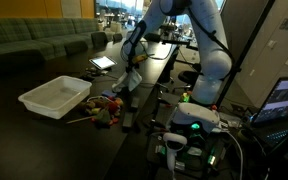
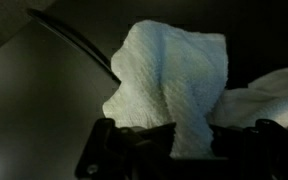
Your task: Pick up the white towel on the left, push the items in front of the white storage bin to the left, put the towel in the storage bin
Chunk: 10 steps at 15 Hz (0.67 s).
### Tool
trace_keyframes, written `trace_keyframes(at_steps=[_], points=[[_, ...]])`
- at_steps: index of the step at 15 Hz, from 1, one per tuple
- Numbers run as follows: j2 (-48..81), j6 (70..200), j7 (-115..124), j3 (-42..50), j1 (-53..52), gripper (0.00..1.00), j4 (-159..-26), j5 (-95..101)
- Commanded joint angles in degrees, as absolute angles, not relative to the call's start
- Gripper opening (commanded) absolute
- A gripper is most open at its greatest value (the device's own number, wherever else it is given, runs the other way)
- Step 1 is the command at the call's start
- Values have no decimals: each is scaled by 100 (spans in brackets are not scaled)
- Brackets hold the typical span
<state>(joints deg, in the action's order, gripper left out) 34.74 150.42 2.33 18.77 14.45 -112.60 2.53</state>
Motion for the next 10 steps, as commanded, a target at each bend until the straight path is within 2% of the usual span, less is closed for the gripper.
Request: trace_keyframes(at_steps=[1, 6, 10], points=[[2280, 15565, 817, 2453, 1074, 4, -12531, 784], [1440, 15645, 1701, 3153, 820, 4, -13062, 1756], [1476, 15705, 1861, 2938, 930, 4, -13102, 2133]])
